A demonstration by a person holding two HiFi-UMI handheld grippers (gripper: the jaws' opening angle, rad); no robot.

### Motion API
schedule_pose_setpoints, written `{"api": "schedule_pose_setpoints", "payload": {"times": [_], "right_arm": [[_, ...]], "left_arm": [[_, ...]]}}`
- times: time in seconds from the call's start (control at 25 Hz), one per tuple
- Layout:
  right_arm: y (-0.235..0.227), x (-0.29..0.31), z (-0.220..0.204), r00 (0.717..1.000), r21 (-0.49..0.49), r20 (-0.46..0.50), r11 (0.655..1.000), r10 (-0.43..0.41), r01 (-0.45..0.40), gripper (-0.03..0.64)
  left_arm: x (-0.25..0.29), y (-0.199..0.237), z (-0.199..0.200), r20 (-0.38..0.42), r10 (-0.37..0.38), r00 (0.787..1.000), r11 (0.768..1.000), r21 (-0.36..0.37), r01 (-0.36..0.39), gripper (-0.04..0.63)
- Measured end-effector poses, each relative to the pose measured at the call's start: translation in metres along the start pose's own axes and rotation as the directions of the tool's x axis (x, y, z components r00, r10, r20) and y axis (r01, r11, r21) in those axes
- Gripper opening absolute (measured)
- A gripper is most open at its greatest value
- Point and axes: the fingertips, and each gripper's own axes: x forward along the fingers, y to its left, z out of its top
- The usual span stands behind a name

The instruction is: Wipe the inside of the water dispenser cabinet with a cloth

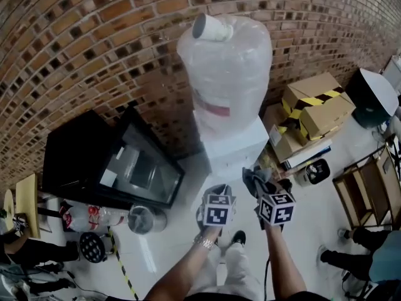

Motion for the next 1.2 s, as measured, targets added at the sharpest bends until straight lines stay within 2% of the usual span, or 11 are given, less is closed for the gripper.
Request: {"api": "schedule_pose_setpoints", "payload": {"times": [0.08,0.2,0.4,0.52,0.6,0.72,0.92,1.08,1.2], "right_arm": [[-0.016,0.028,-0.031,1.0,-0.003,-0.024,1.0,-0.006,0.006,0.029],[-0.042,0.073,-0.085,0.999,-0.003,-0.042,1.0,-0.024,0.024,0.029],[-0.099,0.176,-0.203,0.995,-0.045,-0.088,0.998,-0.053,0.049,0.029],[-0.134,0.24,-0.271,0.994,-0.07,-0.087,0.996,-0.069,0.063,0.029],[-0.157,0.28,-0.316,0.992,-0.086,-0.098,0.994,-0.076,0.068,0.029],[-0.191,0.339,-0.368,0.992,-0.099,-0.097,0.993,-0.076,0.067,0.029],[-0.214,0.413,-0.412,0.998,-0.158,-0.05,0.987,-0.034,0.026,0.029],[-0.219,0.452,-0.413,1.0,-0.202,-0.013,0.979,0.027,-0.029,0.029],[-0.22,0.468,-0.413,0.999,-0.217,-0.006,0.975,0.046,-0.046,0.03]], "left_arm": [[0.03,0.006,-0.026,-0.01,0.006,1.0,1.0,-0.027,-0.006,0.031],[0.078,0.014,-0.066,0.0,0.005,1.0,1.0,-0.029,-0.005,0.031],[0.181,0.032,-0.164,-0.029,0.009,1.0,1.0,0.021,-0.009,0.031],[0.245,0.046,-0.217,-0.01,-0.007,1.0,1.0,0.024,0.007,0.031],[0.278,0.054,-0.24,0.009,-0.016,1.0,1.0,0.023,0.016,0.031],[0.317,0.066,-0.255,0.064,-0.038,0.997,0.999,0.042,0.035,0.031],[0.359,0.082,-0.284,0.137,-0.044,0.99,0.994,0.105,0.03,0.031],[0.386,0.093,-0.308,0.195,-0.022,0.98,0.993,0.117,-0.001,0.031],[0.398,0.096,-0.328,0.192,-0.01,0.981,0.994,0.106,-0.011,0.031]]}}
